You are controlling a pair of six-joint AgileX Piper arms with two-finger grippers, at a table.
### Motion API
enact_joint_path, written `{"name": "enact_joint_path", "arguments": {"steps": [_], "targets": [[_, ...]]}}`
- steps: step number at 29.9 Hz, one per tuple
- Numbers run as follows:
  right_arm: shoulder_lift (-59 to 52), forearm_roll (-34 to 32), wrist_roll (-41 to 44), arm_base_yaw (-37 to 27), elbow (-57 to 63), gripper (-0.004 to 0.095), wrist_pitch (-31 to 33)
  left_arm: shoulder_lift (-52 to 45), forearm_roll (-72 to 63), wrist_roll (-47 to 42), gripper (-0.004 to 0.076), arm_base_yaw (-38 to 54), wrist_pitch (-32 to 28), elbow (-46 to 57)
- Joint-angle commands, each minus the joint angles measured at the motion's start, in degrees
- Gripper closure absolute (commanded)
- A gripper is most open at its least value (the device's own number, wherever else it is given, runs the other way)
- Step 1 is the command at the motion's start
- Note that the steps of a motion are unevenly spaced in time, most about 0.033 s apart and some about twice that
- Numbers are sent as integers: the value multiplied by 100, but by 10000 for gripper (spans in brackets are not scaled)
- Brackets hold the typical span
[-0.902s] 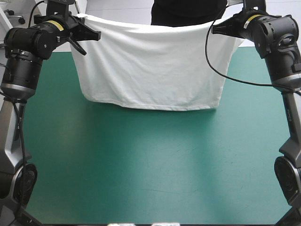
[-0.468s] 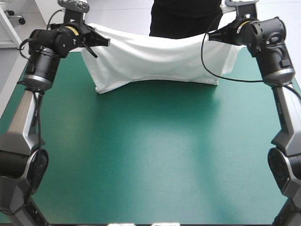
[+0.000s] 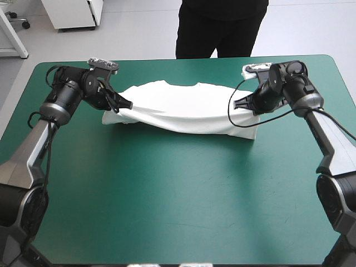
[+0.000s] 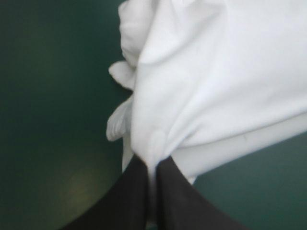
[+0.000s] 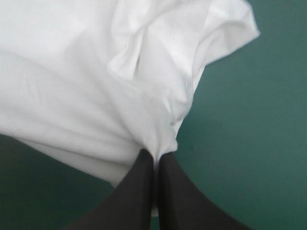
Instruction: Fold the cloth
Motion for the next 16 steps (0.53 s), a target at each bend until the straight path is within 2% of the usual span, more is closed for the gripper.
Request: {"name": "enact_joint_path", "arguments": {"steps": [1, 16], "targets": [[-685, 179, -153, 0, 541, 925, -191, -692, -98, 67, 733, -4, 4, 502], [-2588, 728, -90, 0, 3737, 925, -412, -2116, -857, 237, 733, -4, 106, 3566]]}}
